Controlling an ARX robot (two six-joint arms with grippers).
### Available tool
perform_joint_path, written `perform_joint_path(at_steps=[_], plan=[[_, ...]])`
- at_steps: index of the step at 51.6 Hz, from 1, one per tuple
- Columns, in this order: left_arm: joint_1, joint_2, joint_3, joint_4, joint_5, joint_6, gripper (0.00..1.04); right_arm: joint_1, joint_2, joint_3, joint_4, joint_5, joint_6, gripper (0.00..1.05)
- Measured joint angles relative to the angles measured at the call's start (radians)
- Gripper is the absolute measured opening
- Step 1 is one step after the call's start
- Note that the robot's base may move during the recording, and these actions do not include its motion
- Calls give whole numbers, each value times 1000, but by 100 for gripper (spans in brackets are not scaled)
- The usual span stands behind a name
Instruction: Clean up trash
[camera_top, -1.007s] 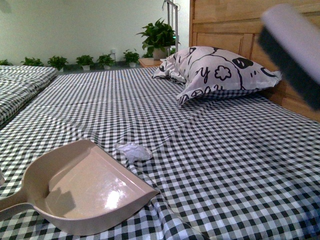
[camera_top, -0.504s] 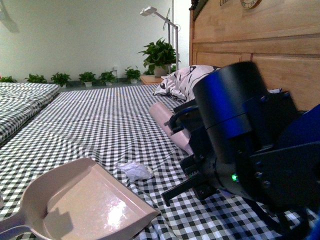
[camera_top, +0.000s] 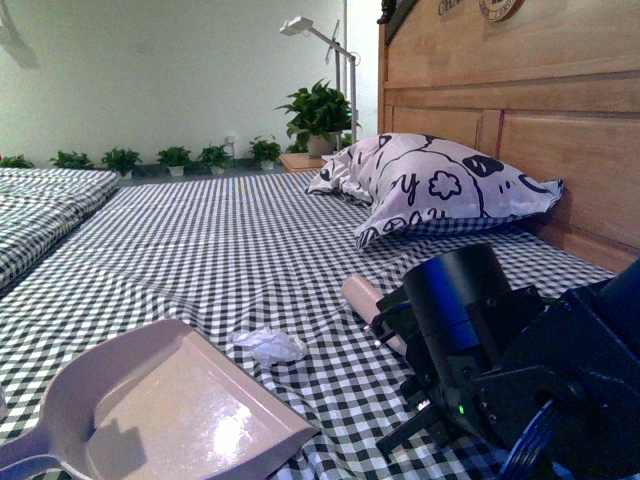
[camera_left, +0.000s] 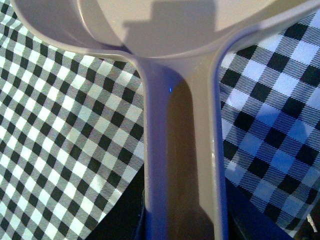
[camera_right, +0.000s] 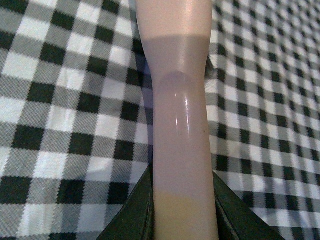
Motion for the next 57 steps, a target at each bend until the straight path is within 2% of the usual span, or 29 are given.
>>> perform_joint_path(at_steps=[7,14,17,21,30,34,43,57], plan=[[0,0,0,0,0,0,26,17,8,12,-47,-26,27,19],[0,0,0,0,0,0,26,31,-24,1,-119,-153,67,19],[0,0,0,0,0,0,26,32,-57,-21,-147,-238,77,19],[0,0,0,0,0,0,26,44,-127,-81,-184,-423,99,19],[0,0,0,0,0,4,26,61,-246,-177,-224,-632,124,19],[0,0,0,0,-1,3,25,37,-348,-221,-223,-741,142,19],[0,0,0,0,0,3,25,-58,-486,-237,-219,-769,193,19],[0,0,0,0,0,3,25,-111,-503,-307,-160,-727,224,19]])
